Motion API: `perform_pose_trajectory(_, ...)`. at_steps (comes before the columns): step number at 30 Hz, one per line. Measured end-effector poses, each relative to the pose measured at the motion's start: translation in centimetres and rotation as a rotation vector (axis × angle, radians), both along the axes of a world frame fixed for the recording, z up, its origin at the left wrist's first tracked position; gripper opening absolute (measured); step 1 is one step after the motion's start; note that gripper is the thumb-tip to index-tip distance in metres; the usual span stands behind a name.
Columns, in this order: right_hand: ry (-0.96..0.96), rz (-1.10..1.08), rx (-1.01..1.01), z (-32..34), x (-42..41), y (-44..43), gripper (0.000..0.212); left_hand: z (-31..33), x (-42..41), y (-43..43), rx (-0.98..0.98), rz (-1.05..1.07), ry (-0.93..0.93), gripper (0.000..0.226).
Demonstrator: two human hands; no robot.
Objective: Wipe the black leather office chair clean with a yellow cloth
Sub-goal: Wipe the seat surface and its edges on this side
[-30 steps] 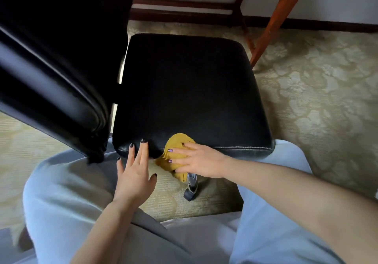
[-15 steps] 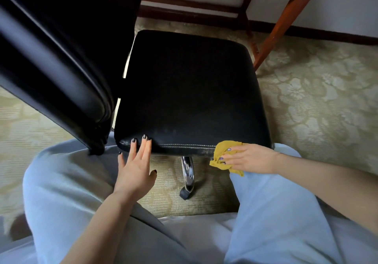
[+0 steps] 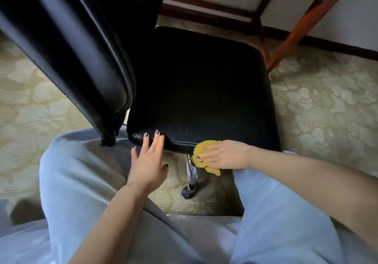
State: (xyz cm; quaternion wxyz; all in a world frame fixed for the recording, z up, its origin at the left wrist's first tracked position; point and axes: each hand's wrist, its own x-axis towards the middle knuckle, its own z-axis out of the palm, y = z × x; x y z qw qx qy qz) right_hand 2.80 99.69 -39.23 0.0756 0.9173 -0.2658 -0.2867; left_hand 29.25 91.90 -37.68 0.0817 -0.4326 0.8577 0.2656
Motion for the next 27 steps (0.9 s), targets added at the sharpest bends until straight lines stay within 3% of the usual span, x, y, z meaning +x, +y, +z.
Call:
perform_pose_trajectory(8, -0.235, -0.004, -0.038, -1.1, 6.0, -5.4, 0.036, 0.3, 0.3, -0.2, 0.015, 0.009, 0.0, 0.078)
perform_pose_trajectory(15, -0.366, -0.131, -0.064, -0.3, 2.0, -1.8, 0.046, 0.1, 0.4, -0.1, 0.023, 0.011, 0.004, 0.079)
perform_pose_trajectory(27, -0.145, -0.235, -0.028, 2.7, -8.3, 7.9, 0.065, 0.0, 0.2, -0.1, 0.025, 0.01, 0.012, 0.081)
